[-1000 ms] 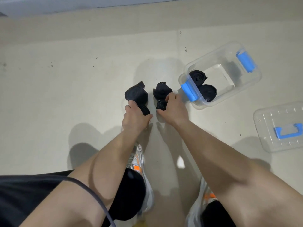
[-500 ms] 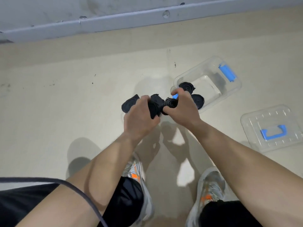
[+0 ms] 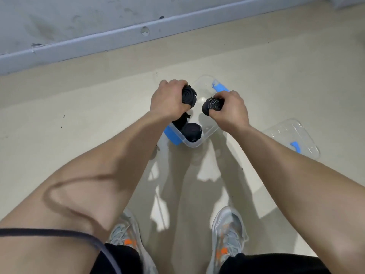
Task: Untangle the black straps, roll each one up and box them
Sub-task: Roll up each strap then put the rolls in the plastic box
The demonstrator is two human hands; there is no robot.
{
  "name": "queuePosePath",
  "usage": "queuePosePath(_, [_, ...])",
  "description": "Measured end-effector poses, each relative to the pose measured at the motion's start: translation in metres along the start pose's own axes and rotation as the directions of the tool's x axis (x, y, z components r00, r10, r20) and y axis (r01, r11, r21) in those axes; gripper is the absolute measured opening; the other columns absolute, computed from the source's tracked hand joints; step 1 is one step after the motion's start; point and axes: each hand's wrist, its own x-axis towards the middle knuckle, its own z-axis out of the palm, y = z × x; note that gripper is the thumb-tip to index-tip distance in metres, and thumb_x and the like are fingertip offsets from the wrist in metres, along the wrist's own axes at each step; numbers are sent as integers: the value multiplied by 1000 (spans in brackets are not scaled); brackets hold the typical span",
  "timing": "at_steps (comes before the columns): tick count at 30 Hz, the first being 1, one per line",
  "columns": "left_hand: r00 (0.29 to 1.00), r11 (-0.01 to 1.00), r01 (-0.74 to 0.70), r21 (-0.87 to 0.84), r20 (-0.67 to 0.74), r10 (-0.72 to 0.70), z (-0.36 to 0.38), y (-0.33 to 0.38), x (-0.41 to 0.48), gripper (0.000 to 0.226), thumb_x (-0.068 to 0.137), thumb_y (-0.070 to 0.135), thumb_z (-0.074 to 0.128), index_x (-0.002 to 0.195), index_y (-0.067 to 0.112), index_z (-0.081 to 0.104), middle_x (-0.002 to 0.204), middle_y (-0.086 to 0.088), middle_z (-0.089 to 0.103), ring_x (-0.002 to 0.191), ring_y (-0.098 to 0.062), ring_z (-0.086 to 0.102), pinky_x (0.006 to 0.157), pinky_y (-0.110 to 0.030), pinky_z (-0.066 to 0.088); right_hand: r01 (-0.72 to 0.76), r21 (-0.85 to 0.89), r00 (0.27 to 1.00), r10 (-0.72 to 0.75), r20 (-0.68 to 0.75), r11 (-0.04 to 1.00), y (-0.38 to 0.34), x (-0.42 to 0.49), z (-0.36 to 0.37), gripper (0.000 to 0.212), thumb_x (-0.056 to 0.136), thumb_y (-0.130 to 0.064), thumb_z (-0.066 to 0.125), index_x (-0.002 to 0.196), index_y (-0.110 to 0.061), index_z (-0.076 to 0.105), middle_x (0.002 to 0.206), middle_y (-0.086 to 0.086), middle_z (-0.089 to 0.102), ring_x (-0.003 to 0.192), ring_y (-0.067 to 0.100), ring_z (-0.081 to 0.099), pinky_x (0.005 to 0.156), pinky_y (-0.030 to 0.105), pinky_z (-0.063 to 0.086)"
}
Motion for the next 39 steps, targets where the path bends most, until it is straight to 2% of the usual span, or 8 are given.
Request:
queuePosePath(5, [981, 954, -167, 251, 139, 135, 45, 10, 40, 50, 82, 23, 69, 131, 18, 57, 124, -8, 54, 109, -30, 55, 94, -42, 40, 46, -265, 997, -26, 77, 963, 28, 20, 30, 32, 80, -30, 65, 112, -25, 65, 107, -1, 55, 98, 22, 59, 88, 36, 31])
queuePosePath(11, [900, 728, -393, 562, 74, 428, 95, -5, 54, 15, 58, 8, 65, 68, 18, 62, 59, 3, 44, 51, -23, 32, 71, -37, 43, 180, -422, 973, -98, 210, 889, 35, 26, 58, 22, 82, -33, 60, 101, -23, 59, 91, -3, 50, 85, 16, 47, 108, 41, 30])
queuePosePath(19, [905, 755, -378, 536, 42, 423, 110, -11, 48, 21, 57, 6, 47, 60, 23, 59, 53, 6, 36, 49, -22, 28, 67, -33, 42, 126, -511, 964, 17, 267, 851, 22, 31, 63, 5, 86, -27, 53, 91, -26, 51, 73, -9, 44, 85, 22, 57, 121, 48, 12])
queuePosePath(23, [907, 800, -376, 467, 8, 421, 112, -12, 50, 17, 54, 7, 62, 63, 20, 58, 53, 3, 45, 46, -22, 27, 62, -32, 30, 83, -513, 971, 47, 235, 854, 22, 30, 60, 16, 84, -30, 58, 98, -25, 55, 79, -8, 51, 95, 25, 61, 122, 49, 12])
queuePosePath(26, [936, 884, -346, 315, 54, 347, 95, -16, 38, 30, 62, 8, 67, 92, 15, 69, 77, -3, 64, 57, -28, 54, 65, -33, 33, 58, -489, 981, 42, 190, 870, 23, 23, 57, 36, 82, -27, 61, 118, -21, 58, 103, 1, 57, 110, 29, 59, 123, 50, 12])
queuePosePath(29, [960, 949, -279, 146, 75, 270, 73, -24, 19, 48, 81, 12, 64, 129, 15, 62, 121, -7, 66, 103, -35, 62, 83, -41, 44, 50, -453, 992, 8, 125, 890, 17, 12, 54, 40, 81, -23, 62, 121, -17, 59, 114, 7, 59, 112, 31, 57, 121, 48, 17])
queuePosePath(34, [999, 999, -36, -32, 9, 37, 36, -58, -37, 40, 95, 19, 60, 135, 17, 58, 131, -4, 58, 118, -28, 55, 91, -40, 47, 122, -421, 993, -112, 49, 899, -13, -16, 57, 33, 80, -21, 62, 112, -14, 65, 103, 6, 62, 93, 30, 59, 95, 35, 37])
queuePosePath(39, [962, 962, 267, -55, 80, -263, 17, -114, -98, 38, 95, 24, 55, 133, 22, 55, 132, -2, 54, 121, -26, 52, 95, -42, 47, 246, -183, 958, -211, 192, 952, -62, -54, 76, 31, 89, -18, 61, 119, -13, 62, 116, 9, 57, 106, 29, 54, 83, 35, 43])
